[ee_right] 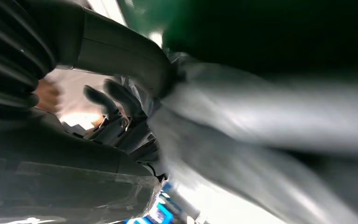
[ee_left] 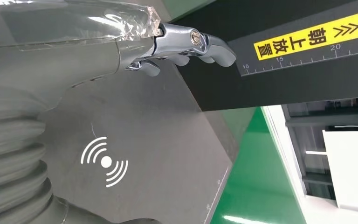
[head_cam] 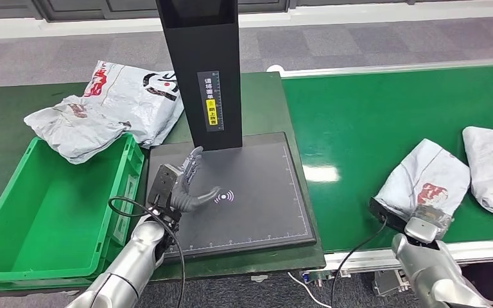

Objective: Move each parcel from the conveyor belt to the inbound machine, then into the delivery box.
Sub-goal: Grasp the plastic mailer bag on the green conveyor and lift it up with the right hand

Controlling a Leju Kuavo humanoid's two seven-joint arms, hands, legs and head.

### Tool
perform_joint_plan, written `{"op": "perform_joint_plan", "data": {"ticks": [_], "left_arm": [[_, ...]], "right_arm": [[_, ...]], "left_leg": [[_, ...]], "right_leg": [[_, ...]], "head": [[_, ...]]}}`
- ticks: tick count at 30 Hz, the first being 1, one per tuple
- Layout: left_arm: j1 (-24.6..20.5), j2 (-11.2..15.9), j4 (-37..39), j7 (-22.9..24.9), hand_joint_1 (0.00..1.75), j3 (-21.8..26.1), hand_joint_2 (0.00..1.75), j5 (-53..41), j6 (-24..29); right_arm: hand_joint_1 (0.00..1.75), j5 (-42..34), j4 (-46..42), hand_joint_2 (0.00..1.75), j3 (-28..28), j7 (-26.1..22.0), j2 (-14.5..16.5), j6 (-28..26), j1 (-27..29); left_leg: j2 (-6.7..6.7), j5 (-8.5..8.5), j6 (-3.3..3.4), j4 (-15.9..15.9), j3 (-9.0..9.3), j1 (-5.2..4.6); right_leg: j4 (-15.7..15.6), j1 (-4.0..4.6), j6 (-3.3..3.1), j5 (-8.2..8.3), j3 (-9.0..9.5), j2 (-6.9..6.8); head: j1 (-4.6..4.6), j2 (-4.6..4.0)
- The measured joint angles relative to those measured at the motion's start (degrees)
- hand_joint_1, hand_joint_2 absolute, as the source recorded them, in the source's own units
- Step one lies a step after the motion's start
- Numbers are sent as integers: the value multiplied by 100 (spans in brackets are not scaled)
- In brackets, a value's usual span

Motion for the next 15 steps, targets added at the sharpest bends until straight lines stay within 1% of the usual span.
{"op": "perform_joint_plan", "data": {"ticks": [2, 4, 6, 11, 15], "left_arm": [[50, 25, -84, 3, 0, 0, 175, -39, 101], [103, 61, -170, 1, 0, 2, 175, -101, 259], [143, 105, -233, 6, 0, 5, 175, -177, 460], [127, 188, -248, 142, 0, 71, 175, -245, 938], [-7, 209, -192, 210, 0, 175, 175, -240, 1167]], "right_arm": [[175, -119, -170, 175, -30, -400, 103, -582, 44], [175, -315, -572, 175, -40, -904, 225, -1115, 153], [175, -561, -1216, 175, -35, -1333, 350, -1419, 327], [175, -1018, -2888, 175, 160, -1888, 596, -1631, 636], [175, -1341, -3823, 175, 481, -2259, 781, -1698, 768]], "left_leg": [[2, 0, 0, 0, 0, 0], [1, 1, -1, 0, 0, 0], [-3, 2, -2, 0, -1, 0], [-1, 3, -5, -1, -3, 1], [0, 4, -5, -1, -4, 2]], "right_leg": [[1, 0, 0, 0, -1, 2], [3, 0, -1, 0, -1, 1], [6, 0, -1, 0, -3, -2], [9, 1, -2, -1, -10, 3], [9, 1, -2, -2, -12, 3]], "head": [[0, 0], [0, 0], [0, 0], [0, 0], [0, 0]]}}
